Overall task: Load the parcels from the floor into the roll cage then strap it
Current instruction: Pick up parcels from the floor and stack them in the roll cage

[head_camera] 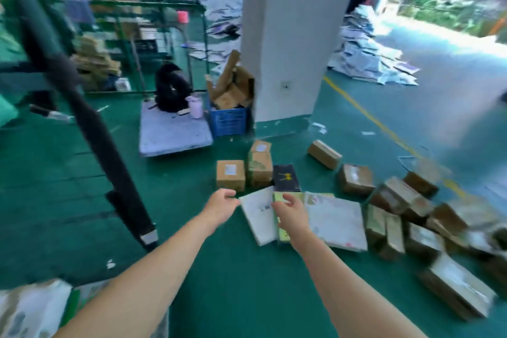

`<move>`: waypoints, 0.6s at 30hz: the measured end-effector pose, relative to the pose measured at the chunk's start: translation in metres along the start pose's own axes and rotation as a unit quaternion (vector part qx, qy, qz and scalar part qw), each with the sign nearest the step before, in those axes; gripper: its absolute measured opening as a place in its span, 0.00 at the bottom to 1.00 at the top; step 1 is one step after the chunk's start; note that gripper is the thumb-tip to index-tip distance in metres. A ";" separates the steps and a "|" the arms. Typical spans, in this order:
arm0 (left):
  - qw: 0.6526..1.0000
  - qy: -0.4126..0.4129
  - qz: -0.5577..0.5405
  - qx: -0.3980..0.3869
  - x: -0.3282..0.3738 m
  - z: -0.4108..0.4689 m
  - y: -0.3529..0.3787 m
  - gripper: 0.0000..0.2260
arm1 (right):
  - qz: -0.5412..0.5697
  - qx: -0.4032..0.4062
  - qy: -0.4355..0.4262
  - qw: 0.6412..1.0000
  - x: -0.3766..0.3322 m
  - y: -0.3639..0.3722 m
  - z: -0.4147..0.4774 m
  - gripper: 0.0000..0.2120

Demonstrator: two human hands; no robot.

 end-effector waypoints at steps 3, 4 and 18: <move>0.998 0.018 0.028 -0.044 0.032 0.000 0.065 0.18 | 0.014 0.039 0.015 0.999 0.010 -0.068 0.020 0.24; 0.997 0.028 0.034 -0.057 0.043 -0.001 0.087 0.18 | 0.019 0.052 0.017 0.998 0.013 -0.092 0.026 0.24; 0.955 0.121 0.111 -0.249 0.170 -0.056 0.384 0.18 | 0.099 0.248 0.079 0.960 0.081 -0.382 0.052 0.28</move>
Point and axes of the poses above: each hand's wrist, its own z-axis towards the middle knuckle, its own y-axis out of the palm, x = y × z, the point moved 5 cm from there along z, towards the middle knuckle, and after that the axes turned 6 degrees about x, right-handed, at the moved point
